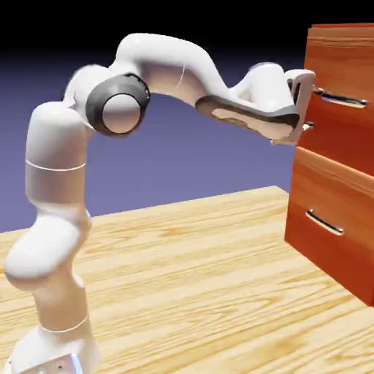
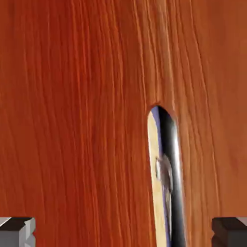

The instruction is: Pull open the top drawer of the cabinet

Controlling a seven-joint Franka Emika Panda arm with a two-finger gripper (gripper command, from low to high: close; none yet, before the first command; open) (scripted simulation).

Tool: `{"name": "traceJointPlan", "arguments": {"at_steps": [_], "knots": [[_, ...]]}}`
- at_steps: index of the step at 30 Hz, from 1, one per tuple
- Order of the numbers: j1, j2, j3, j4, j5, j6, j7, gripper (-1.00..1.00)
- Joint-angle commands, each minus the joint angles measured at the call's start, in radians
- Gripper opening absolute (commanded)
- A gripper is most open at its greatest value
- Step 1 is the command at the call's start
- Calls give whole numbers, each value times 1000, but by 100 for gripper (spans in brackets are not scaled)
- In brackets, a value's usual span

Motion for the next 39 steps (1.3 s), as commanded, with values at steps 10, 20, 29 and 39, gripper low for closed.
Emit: {"name": "traceJointPlan", "arguments": {"at_steps": [10, 20, 29, 39], "knots": [[100, 212, -58, 262, 56, 25, -200, 100], [-29, 2, 27, 19, -110, -4, 68, -100], [-17, -197, -49, -155, -323, 11, 457, -100], [309, -145, -411, -82, -435, 51, 663, -100]]}}
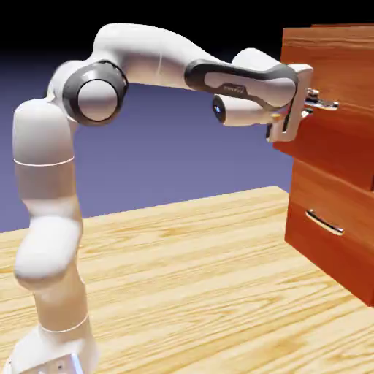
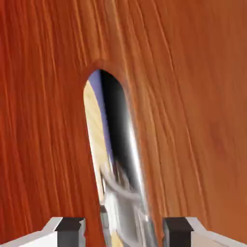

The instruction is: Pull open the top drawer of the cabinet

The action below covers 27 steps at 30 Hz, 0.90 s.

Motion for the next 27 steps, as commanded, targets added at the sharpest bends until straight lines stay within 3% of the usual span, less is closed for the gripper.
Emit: {"name": "traceJointPlan", "arguments": {"at_steps": [1, 19, 27], "knots": [[-31, 9, -37, 10, -75, 2, 11, -100], [611, 126, -682, 134, -82, 27, 24, -100], [832, -32, -855, -48, 51, -37, -221, -100]]}}
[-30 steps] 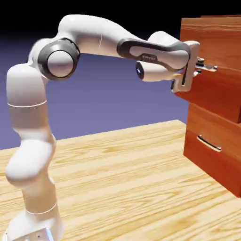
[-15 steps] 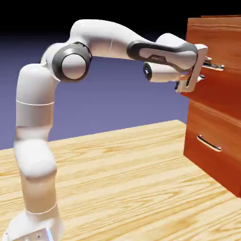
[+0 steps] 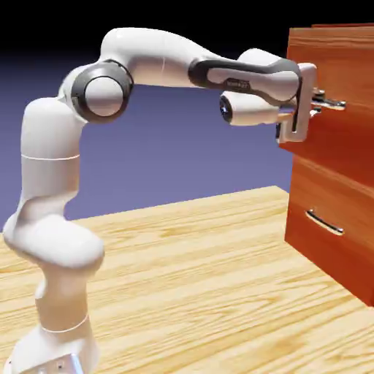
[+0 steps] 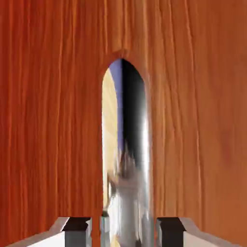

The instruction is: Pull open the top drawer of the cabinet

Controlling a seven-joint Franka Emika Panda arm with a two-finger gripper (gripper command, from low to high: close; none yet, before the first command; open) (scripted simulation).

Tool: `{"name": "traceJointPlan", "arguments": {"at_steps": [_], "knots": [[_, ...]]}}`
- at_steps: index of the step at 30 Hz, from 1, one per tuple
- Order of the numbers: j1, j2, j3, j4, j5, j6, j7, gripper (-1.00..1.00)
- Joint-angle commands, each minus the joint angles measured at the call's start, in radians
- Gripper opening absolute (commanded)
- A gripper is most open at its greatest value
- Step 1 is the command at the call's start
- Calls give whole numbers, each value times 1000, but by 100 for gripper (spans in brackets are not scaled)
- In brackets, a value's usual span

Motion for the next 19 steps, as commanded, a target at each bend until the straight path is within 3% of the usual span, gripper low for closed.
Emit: {"name": "traceJointPlan", "arguments": {"at_steps": [1, 15, 16, 19], "knots": [[5, -33, 3, -36, 21, -12, -38, -100], [-138, -512, 207, -531, 261, -120, -445, -100], [-138, -512, 207, -531, 261, -120, -445, 100], [-174, -584, 242, -596, 296, -118, -485, 100]]}}
